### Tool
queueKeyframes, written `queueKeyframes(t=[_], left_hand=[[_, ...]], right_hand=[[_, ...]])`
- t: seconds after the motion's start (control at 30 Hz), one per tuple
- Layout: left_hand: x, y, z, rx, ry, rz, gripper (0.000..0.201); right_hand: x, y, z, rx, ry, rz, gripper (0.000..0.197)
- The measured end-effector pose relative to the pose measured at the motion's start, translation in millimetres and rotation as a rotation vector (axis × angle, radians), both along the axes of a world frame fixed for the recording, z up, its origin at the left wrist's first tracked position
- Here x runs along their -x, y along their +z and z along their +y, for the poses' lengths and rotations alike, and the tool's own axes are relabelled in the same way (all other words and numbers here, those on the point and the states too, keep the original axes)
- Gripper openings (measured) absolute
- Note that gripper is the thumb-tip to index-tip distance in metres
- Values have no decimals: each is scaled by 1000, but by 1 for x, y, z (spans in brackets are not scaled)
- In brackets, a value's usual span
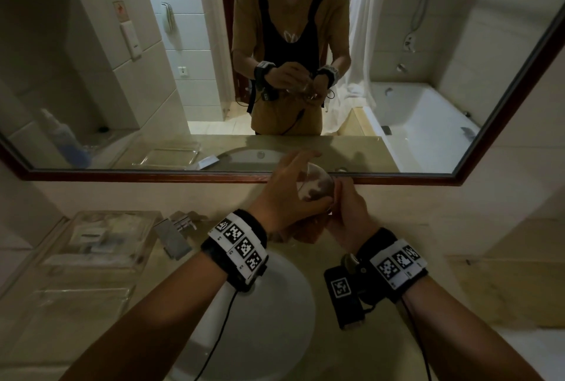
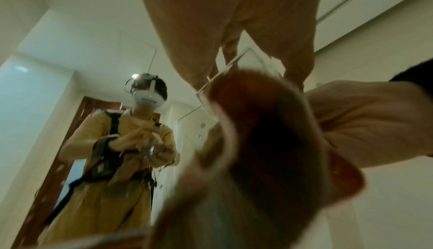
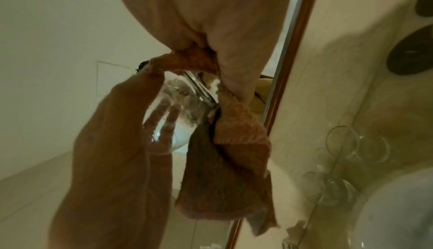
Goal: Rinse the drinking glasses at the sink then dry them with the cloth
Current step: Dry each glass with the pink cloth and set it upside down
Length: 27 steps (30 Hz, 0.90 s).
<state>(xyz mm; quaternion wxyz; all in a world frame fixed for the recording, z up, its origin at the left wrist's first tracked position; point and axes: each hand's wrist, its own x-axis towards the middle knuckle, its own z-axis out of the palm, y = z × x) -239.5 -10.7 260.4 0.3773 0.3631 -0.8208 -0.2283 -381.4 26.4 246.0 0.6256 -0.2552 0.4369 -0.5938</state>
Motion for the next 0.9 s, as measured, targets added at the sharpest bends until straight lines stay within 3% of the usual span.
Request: queueKeyframes(t=[0.07, 0.17, 0.23, 0.3, 0.5, 0.67, 0.73, 0.83, 0.9], left_hand=[[-1, -8, 1, -72, 56, 51, 78], [0, -6, 2, -268, 85, 39, 67], [2, -5, 3, -387, 26, 63, 52], [3, -3, 6, -380, -24, 52, 50], [-1, -2, 6, 22, -248, -288, 73], [19, -7, 1, 502, -385, -363, 72], [25, -10, -2, 587, -406, -403, 70], [32, -15, 1, 426, -403, -304, 71], [41, -17, 8, 81, -339, -110, 86]], right_hand=[[5, -1, -2, -11, -36, 43, 41], [5, -1, -1, -6, -55, 106, 26], [6, -3, 0, -7, -44, 116, 34], [10, -3, 2, -9, -17, 149, 42], [36, 8, 4, -140, 212, 217, 34], [52, 12, 10, -254, 293, 237, 30], [60, 11, 14, -330, 298, 171, 28], [69, 13, 23, -337, 217, 108, 28], [77, 8, 27, -295, 137, 56, 38]])
